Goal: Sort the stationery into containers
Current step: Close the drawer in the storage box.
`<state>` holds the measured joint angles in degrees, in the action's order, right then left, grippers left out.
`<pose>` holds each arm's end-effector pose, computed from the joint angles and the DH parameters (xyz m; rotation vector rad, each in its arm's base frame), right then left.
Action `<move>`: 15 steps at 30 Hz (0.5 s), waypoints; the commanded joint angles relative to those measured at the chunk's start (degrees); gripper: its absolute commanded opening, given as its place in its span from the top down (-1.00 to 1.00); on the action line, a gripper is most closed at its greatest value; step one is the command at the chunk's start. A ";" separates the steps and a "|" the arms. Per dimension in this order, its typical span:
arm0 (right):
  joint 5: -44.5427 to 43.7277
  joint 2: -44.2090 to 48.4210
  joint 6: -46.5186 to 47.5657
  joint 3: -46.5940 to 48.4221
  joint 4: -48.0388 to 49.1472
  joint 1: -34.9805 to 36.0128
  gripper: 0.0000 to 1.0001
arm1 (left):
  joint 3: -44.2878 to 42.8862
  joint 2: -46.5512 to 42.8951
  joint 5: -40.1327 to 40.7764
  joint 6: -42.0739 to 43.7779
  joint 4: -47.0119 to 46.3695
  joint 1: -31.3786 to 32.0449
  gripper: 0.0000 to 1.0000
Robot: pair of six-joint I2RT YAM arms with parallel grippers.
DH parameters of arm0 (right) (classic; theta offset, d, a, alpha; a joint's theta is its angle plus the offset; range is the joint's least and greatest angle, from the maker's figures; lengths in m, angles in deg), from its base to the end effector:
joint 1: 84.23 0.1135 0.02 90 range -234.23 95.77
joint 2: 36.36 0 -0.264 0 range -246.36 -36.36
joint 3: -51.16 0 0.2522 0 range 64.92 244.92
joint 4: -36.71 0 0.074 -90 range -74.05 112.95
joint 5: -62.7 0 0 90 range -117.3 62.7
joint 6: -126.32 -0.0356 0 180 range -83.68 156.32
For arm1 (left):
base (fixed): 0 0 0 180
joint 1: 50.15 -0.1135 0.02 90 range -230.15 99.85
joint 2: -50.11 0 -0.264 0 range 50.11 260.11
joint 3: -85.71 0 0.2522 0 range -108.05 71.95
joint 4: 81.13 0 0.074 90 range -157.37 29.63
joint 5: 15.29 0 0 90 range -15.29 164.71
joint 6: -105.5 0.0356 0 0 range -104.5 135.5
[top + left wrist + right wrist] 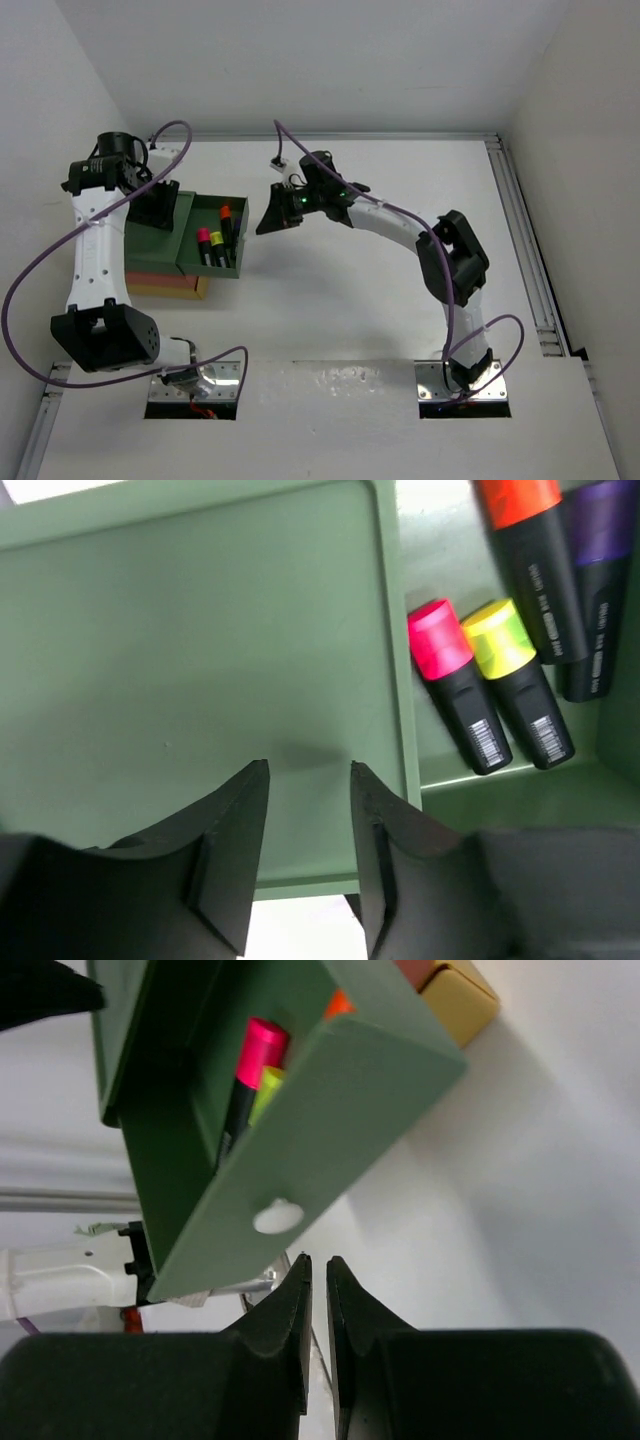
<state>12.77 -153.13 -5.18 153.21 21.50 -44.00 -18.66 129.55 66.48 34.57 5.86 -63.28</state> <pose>0.3445 0.3214 0.2346 -0.4637 2.3270 1.5185 0.2461 0.0522 0.3828 0.1836 2.6285 -0.0004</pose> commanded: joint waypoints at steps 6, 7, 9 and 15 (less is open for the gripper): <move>0.97 -2.14 -2.89 4.52 5.85 2.31 0.81 | 2.89 -1.74 1.29 0.35 -1.60 1.17 -0.15; 1.06 -2.58 -2.98 4.70 5.94 2.49 0.81 | 3.15 -1.57 1.37 0.35 -1.60 1.43 -0.26; 0.97 -3.02 -3.24 5.31 6.37 2.75 0.81 | 3.07 -1.39 0.50 0.53 -1.51 2.05 -0.41; 0.97 -5.31 -5.35 6.63 8.39 3.28 0.82 | 3.33 -0.86 0.93 -0.17 -1.78 2.67 -0.61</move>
<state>13.74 -157.00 -8.85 156.90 25.23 -41.38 -15.79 129.40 68.65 34.92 4.15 -61.46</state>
